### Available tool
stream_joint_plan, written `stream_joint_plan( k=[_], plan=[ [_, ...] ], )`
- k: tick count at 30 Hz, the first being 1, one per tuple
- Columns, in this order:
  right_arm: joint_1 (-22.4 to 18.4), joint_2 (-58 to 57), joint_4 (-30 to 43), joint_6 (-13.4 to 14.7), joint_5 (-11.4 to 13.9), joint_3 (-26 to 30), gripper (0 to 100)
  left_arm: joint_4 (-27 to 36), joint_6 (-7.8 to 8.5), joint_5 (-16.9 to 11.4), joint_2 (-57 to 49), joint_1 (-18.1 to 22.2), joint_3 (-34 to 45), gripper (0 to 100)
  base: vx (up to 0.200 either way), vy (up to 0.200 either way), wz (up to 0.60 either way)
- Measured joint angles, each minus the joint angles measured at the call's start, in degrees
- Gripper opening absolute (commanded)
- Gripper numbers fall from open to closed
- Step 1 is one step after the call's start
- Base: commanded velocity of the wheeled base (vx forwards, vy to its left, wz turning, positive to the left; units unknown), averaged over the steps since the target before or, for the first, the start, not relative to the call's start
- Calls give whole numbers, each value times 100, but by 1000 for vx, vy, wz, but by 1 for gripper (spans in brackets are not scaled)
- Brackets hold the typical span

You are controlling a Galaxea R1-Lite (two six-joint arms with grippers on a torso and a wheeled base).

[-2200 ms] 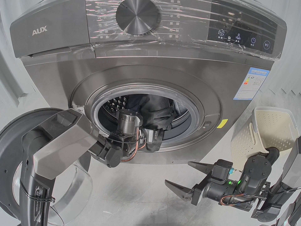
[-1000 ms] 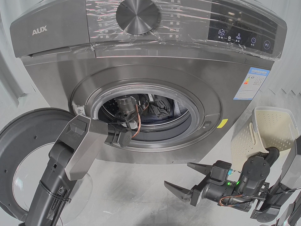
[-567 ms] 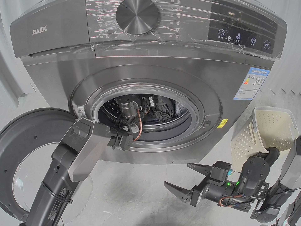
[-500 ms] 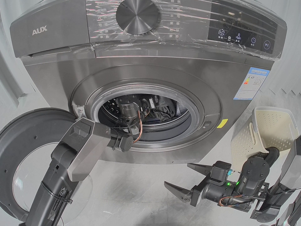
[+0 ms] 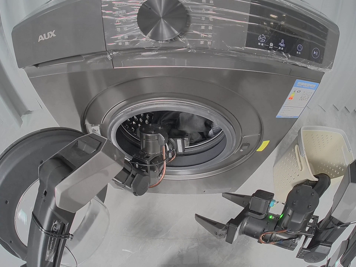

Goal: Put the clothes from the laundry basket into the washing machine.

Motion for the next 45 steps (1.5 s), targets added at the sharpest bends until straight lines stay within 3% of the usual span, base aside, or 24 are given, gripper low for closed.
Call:
stream_joint_plan(
  k=[10, 15, 24, 36, 45],
  plan=[
    [-20, -6, 0, 4, 0, 16, 100, -11, 247, -213, -1061, -267, 1883, 100, 0, 0, 0],
    [-44, -13, 0, 9, 0, 27, 100, -279, 272, -375, -1513, -341, 2242, 100, 0, 0, 0],
    [-83, -50, 0, 9, 0, 71, 100, -825, 282, -395, -1793, -516, 2898, 100, 0, 0, 0],
    [-122, -717, 9, 39, -20, 617, 100, -1994, 290, -474, -2717, -1174, 5105, 100, 0, 0, 0],
    [-278, -1703, 161, 137, -538, 1042, 100, -2315, 285, -422, -4404, -1665, 6889, 100, 0, 0, 0]
  ],
)
